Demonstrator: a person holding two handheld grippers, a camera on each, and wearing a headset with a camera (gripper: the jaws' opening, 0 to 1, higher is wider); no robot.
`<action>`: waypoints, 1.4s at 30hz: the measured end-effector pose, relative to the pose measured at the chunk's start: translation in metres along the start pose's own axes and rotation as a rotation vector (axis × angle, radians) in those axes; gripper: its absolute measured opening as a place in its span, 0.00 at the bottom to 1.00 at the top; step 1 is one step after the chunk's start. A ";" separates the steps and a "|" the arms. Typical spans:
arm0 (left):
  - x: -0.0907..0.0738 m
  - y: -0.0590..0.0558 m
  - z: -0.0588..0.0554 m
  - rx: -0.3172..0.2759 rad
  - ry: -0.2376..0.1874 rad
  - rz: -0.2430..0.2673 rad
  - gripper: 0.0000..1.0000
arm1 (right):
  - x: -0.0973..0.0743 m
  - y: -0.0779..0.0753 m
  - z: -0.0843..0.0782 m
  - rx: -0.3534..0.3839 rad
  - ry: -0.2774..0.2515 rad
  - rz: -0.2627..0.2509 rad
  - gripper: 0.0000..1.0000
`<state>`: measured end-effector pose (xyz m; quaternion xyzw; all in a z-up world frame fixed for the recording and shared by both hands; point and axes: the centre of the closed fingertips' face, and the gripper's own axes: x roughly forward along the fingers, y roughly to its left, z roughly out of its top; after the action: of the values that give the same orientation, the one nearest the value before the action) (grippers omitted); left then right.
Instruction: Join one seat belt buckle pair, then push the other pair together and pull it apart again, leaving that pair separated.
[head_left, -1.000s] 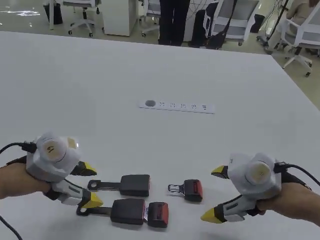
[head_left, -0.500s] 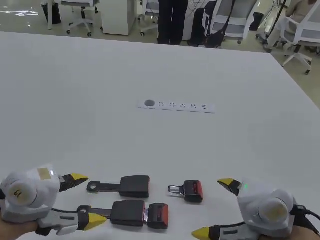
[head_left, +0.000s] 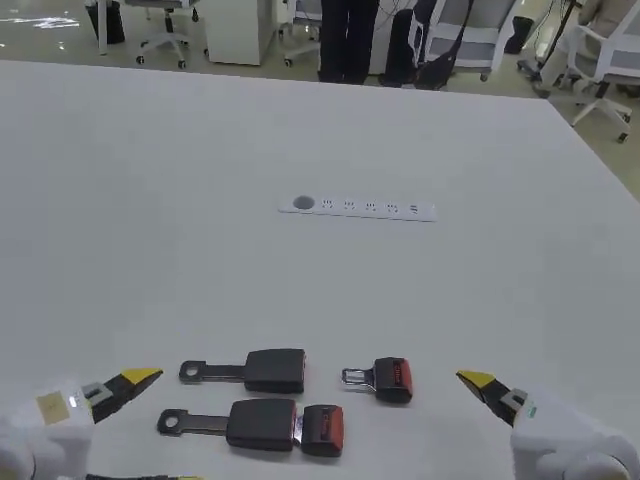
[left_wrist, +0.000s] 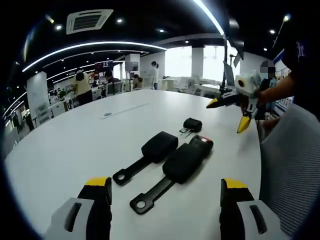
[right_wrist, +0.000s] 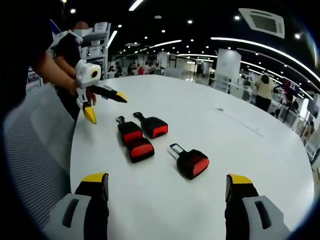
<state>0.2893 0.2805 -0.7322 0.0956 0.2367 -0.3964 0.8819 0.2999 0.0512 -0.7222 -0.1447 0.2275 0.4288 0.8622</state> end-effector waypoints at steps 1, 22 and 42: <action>-0.001 -0.008 0.008 0.004 -0.001 0.001 0.92 | -0.001 0.001 -0.001 0.004 -0.005 -0.004 0.99; -0.014 0.000 0.001 -0.038 -0.048 0.035 0.98 | -0.007 0.006 -0.010 0.041 -0.045 -0.032 0.99; -0.014 -0.002 0.005 -0.036 -0.054 0.038 0.97 | -0.011 0.000 -0.008 0.036 -0.048 -0.044 0.99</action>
<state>0.2819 0.2861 -0.7207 0.0732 0.2180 -0.3778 0.8969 0.2916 0.0403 -0.7236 -0.1238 0.2113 0.4087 0.8792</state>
